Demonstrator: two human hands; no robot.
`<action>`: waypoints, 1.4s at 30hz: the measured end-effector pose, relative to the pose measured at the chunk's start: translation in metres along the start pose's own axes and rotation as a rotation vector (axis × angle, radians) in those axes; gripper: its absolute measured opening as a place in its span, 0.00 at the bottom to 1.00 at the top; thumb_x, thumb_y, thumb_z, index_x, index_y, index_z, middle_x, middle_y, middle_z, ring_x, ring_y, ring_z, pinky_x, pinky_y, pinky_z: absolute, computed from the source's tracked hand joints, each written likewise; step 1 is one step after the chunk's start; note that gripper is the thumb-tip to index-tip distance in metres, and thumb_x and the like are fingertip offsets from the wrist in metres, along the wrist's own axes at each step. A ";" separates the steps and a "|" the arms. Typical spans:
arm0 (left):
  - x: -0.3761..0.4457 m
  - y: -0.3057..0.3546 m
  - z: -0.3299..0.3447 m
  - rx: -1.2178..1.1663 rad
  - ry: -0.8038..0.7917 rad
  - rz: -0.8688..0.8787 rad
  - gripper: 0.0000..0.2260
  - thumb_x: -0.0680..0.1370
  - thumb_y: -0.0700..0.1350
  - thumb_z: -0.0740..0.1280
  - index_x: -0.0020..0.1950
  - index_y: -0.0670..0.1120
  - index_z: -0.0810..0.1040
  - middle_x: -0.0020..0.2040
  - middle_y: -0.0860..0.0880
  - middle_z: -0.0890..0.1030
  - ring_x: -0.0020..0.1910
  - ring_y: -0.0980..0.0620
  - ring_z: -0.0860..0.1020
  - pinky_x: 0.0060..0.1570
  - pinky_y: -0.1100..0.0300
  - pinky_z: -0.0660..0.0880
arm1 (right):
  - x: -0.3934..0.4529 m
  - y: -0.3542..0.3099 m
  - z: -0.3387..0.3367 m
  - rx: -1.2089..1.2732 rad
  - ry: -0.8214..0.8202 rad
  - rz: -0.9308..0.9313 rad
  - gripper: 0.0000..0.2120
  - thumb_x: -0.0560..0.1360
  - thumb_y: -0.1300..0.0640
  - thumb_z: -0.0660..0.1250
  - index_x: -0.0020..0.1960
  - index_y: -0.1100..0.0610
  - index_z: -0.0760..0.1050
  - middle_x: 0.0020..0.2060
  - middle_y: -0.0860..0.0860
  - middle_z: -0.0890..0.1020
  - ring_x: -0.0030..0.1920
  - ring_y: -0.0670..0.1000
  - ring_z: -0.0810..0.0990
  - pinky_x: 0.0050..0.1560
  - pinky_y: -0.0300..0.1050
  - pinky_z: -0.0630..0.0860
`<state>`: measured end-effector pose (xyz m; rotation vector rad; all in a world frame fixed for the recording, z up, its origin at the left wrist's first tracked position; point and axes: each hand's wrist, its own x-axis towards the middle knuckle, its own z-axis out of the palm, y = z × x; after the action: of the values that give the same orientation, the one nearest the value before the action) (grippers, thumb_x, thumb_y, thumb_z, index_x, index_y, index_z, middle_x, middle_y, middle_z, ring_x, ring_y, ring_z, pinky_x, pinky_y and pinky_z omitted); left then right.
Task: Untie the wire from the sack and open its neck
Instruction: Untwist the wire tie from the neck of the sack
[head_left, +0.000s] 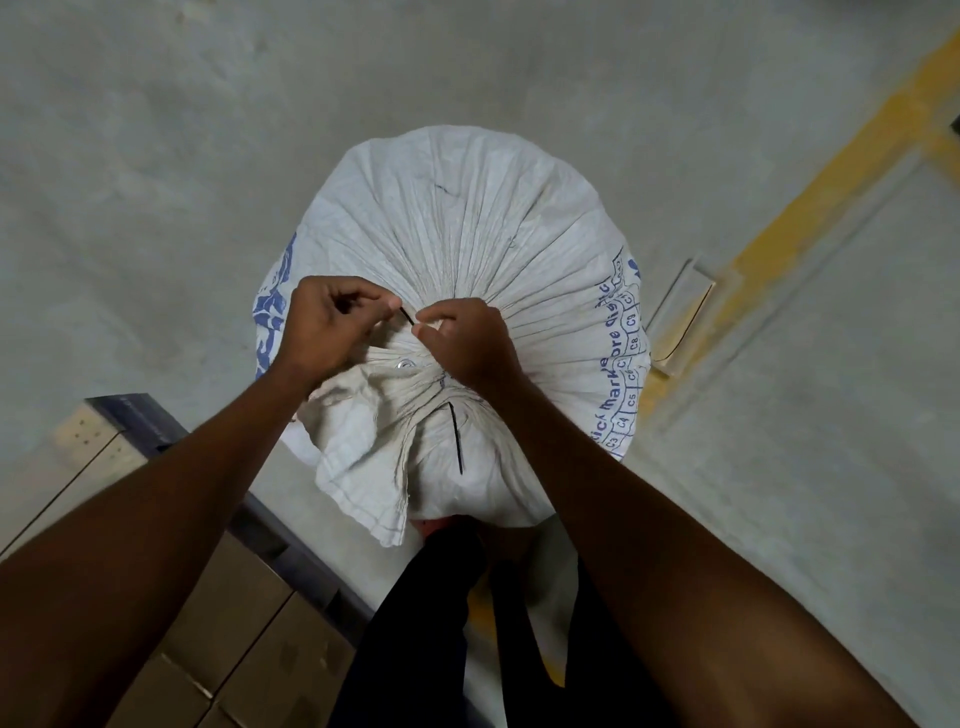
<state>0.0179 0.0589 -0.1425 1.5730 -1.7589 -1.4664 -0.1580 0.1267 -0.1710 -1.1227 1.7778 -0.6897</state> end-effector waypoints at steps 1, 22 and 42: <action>0.002 -0.001 -0.002 0.012 0.007 0.011 0.02 0.77 0.41 0.77 0.48 0.44 0.88 0.34 0.53 0.86 0.33 0.59 0.81 0.37 0.65 0.78 | 0.004 -0.001 0.001 -0.063 -0.045 0.028 0.06 0.74 0.54 0.76 0.49 0.53 0.88 0.34 0.43 0.80 0.47 0.54 0.85 0.50 0.43 0.77; 0.054 0.035 -0.009 0.063 0.107 0.049 0.06 0.78 0.48 0.77 0.47 0.45 0.89 0.42 0.44 0.88 0.35 0.44 0.86 0.41 0.44 0.83 | 0.023 -0.046 -0.082 0.656 -0.049 0.075 0.05 0.79 0.60 0.71 0.50 0.62 0.84 0.43 0.57 0.89 0.26 0.46 0.69 0.27 0.38 0.64; 0.098 0.139 0.188 0.621 -0.206 0.245 0.07 0.77 0.56 0.72 0.45 0.56 0.88 0.37 0.59 0.84 0.40 0.57 0.83 0.40 0.60 0.74 | 0.018 0.110 -0.236 0.058 0.801 0.195 0.20 0.85 0.50 0.54 0.65 0.55 0.82 0.32 0.46 0.83 0.36 0.43 0.83 0.43 0.39 0.77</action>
<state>-0.2340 0.0342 -0.1333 1.4167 -2.6017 -1.0465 -0.4171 0.1564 -0.1620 -0.6433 2.4645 -1.1631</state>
